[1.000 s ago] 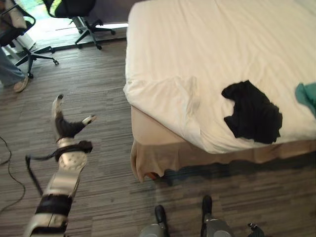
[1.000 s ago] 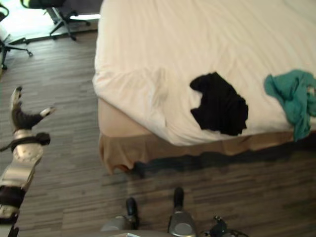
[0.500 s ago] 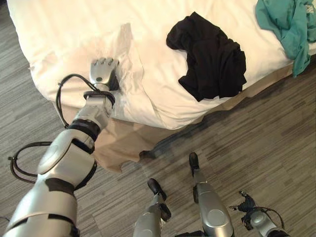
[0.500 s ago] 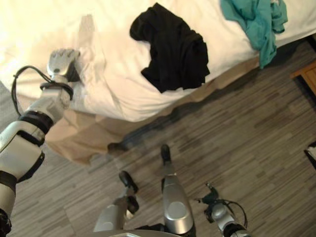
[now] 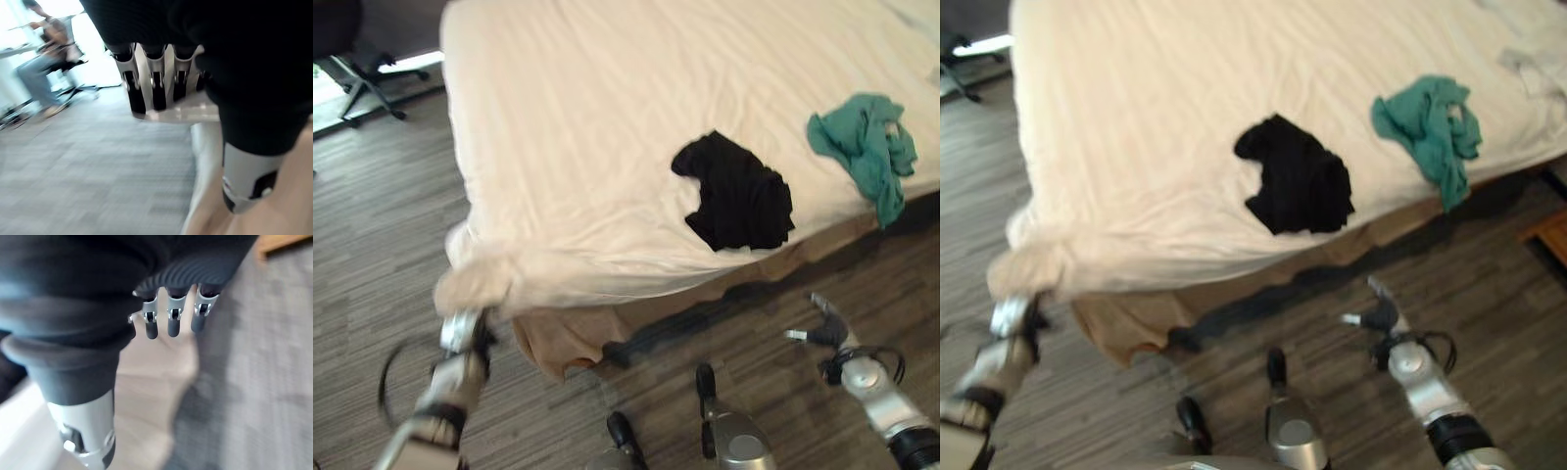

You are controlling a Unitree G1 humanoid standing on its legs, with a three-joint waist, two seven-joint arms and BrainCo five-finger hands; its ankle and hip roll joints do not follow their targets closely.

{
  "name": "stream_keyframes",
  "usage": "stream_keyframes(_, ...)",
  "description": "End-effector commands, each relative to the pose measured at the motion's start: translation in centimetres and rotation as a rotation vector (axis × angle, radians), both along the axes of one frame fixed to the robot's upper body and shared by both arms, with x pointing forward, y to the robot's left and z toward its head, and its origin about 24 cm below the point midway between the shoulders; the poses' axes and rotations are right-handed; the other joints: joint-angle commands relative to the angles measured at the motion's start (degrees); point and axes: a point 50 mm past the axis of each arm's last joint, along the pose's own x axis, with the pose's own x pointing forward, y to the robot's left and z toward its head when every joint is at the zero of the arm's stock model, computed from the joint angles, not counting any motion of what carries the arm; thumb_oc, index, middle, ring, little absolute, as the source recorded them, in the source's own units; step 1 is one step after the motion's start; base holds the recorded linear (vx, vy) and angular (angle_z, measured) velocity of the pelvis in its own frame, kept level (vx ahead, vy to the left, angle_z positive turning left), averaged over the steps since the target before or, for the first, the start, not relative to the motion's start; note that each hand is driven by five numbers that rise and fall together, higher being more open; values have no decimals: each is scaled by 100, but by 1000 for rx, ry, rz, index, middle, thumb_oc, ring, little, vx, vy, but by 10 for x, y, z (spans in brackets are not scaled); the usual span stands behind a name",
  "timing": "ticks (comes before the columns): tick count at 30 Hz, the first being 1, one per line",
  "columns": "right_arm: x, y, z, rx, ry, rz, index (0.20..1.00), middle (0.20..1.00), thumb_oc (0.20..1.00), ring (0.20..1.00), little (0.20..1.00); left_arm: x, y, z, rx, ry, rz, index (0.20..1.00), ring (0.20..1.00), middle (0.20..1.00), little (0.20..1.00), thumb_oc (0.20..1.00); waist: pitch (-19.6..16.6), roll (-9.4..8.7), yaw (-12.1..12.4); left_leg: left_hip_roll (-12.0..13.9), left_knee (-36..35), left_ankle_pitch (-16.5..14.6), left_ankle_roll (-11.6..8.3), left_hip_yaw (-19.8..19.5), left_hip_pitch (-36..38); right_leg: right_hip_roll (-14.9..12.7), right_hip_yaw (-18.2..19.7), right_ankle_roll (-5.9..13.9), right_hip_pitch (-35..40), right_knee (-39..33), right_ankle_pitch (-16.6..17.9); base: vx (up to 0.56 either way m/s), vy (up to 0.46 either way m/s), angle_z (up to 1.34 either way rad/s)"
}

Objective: Tidy up the quilt and then pick up the clothes from the bed and put them into the laundry hamper.

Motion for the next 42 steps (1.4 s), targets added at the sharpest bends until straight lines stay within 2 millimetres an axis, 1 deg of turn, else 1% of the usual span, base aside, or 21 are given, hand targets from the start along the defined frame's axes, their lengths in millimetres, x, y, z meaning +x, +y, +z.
stream_keyframes(1,28,21,31,42,-162,64,1000,1000,1000,1000,1000,-75,38,-10,28,144,318,1000,1000,1000,1000,1000,85,-389,560,102,10,-73,-192,-73,56,-749,-58,983,474,53,-801,27,37,22)
stream_keyframes(3,38,27,45,32,-209,89,1000,1000,1000,1000,1000,-88,32,-18,0,161,352,1000,1000,1000,1000,1000,63,-395,653,92,10,-64,-177,-122,35,-757,-101,973,487,41,-788,2,20,34)
stream_keyframes(4,59,45,75,23,-308,148,523,523,523,523,523,-111,15,-34,-53,181,398,1000,1000,1000,1000,1000,85,-413,867,72,10,-73,-157,-219,14,-782,-182,972,528,40,-802,-15,16,44)
stream_keyframes(7,83,70,107,14,-396,218,200,200,200,200,200,-121,-6,-50,-114,216,392,1000,1000,1000,1000,1000,152,-440,1073,55,10,-46,-137,-339,-75,-800,-237,959,501,30,-777,-50,7,29)
stream_keyframes(8,84,71,108,14,-398,220,200,200,200,200,200,-121,-7,-50,-115,214,393,1000,1000,1000,1000,1000,146,-439,1060,55,10,-28,-134,-341,-102,-799,-236,953,476,27,-761,-117,-4,35)
stream_keyframes(11,126,121,174,-16,-523,308,200,200,200,200,200,-101,-47,-68,-200,210,281,1000,1000,1000,1000,1000,460,-410,1441,18,10,99,-131,-620,-457,-830,-352,926,298,34,-715,-195,-12,22)
stream_keyframes(14,144,144,187,-32,-503,308,200,200,200,200,200,-66,-67,-68,-228,154,166,1000,1000,1000,1000,1000,634,-310,1590,-8,10,232,-168,-793,-742,-851,-454,897,119,47,-667,-121,-1,55)
stream_keyframes(15,148,161,169,1,-436,309,200,200,200,200,200,-38,-83,-65,-240,100,69,1000,1000,1000,1000,1000,740,-229,1667,-18,10,290,-193,-867,-868,-870,-529,900,53,49,-644,-97,-5,57)
stream_keyframes(16,148,161,169,1,-437,308,200,200,200,200,200,-38,-83,-65,-240,99,69,1000,1000,1000,1000,1000,739,-227,1663,-17,10,292,-194,-873,-874,-869,-535,899,50,50,-645,-98,-19,39)
stream_keyframes(17,145,180,141,-28,-361,338,200,200,200,200,200,-4,-102,-56,-258,11,-17,1000,1000,1000,1000,1000,844,-154,1683,-18,10,322,-214,-931,-951,-877,-598,908,28,53,-648,-49,-15,30)
stream_keyframes(19,141,188,128,-26,-328,357,200,200,200,200,200,8,-110,-52,-275,-31,-44,1000,1000,1000,1000,1000,858,-133,1674,-19,10,350,-216,-961,-1013,-883,-612,905,-5,41,-628,-45,-20,29)
stream_keyframes(20,125,213,91,12,-218,438,200,200,200,200,200,17,-124,-50,-314,-60,-76,1000,1000,1000,1000,1000,880,-81,1670,-19,10,336,-215,-990,-1018,-883,-623,906,27,31,-648,-26,-17,22)
stream_keyframes(21,125,214,91,12,-218,438,200,200,200,200,200,17,-124,-50,-314,-60,-75,1000,1000,1000,1000,1000,868,-82,1665,-20,10,351,-211,-994,-1040,-883,-626,903,10,27,-634,-16,-11,17)
stream_keyframes(25,64,273,7,47,103,719,200,200,200,200,200,11,-138,-57,-319,-12,-123,1000,1000,1000,1000,1000,805,-38,1646,-10,10,308,-216,-993,-1009,-892,-624,895,64,22,-704,6,-7,-1)
stream_keyframes(28,26,308,-6,130,247,953,200,200,200,200,200,2,-136,-61,-298,42,-162,1000,1000,1000,1000,1000,678,-47,1677,-12,10,308,-224,-1004,-974,-902,-639,870,130,15,-734,38,-21,-1)
stream_keyframes(31,17,328,26,210,180,1121,200,200,200,200,200,-3,-130,-63,-284,66,-168,1000,1000,1000,1000,1000,560,-90,1709,2,10,287,-235,-1017,-902,-904,-657,857,218,15,-783,42,-35,-1)
stream_keyframes(35,34,319,106,327,-149,1161,200,200,200,200,200,-8,-118,-63,-244,78,-141,1000,1000,1000,1000,1000,543,-144,1626,48,10,275,-252,-921,-791,-869,-608,859,233,38,-816,15,-19,-1)
stream_keyframes(37,60,280,170,282,-457,1035,200,200,200,200,200,-7,-112,-60,-241,59,-109,1000,1000,1000,1000,1000,616,-149,1501,82,10,282,-272,-825,-780,-836,-533,873,119,71,-816,-39,-14,-20)
stream_keyframes(38,61,280,170,281,-458,1034,200,200,200,200,200,-6,-112,-60,-241,58,-110,1000,1000,1000,1000,1000,610,-149,1508,83,10,299,-268,-824,-801,-834,-529,869,96,70,-800,-68,13,-10)
stream_keyframes(39,78,248,194,282,-590,874,200,200,200,200,200,-2,-115,-58,-246,47,-139,1000,1000,1000,1000,1000,696,-90,1405,97,10,298,-281,-770,-835,-829,-471,876,-31,115,-799,-53,20,-9)
stream_keyframes(42,96,214,208,285,-657,709,200,200,200,200,200,6,-118,-54,-239,29,-185,1000,1000,1000,1000,1000,804,-26,1338,102,10,330,-261,-704,-883,-827,-386,872,-200,209,-784,-67,38,-32)
